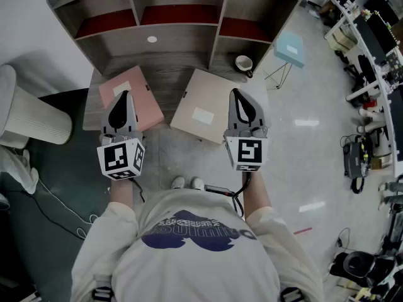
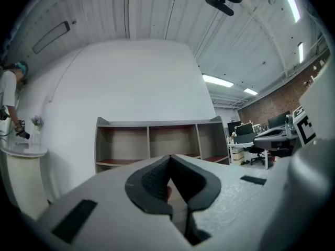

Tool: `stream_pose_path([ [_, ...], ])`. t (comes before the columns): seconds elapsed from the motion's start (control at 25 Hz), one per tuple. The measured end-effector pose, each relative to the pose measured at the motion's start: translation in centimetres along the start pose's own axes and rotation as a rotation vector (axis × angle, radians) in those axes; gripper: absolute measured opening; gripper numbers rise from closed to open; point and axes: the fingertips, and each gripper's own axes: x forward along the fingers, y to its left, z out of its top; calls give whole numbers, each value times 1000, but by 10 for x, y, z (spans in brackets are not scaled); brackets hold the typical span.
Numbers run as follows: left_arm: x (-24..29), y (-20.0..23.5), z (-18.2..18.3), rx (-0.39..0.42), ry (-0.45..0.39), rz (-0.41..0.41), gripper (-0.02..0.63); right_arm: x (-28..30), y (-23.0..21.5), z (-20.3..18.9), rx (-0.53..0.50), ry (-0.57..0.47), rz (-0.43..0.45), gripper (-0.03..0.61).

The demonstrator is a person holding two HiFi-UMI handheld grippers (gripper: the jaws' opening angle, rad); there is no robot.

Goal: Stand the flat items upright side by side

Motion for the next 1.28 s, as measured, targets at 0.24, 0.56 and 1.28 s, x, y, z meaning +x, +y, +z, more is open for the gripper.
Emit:
stream_pose_path([
  [0.24,4,0,-4,1,4,-5,6,3,2,-6,-9,9,0,-2],
  [0.56,6,-2,-8,1,19,-9,6,4,4,-12,-43,31,4,-2],
  [1.28,2,-26,-80,-178,374,-320,159,-50,-51,-91,557,188,10,178],
])
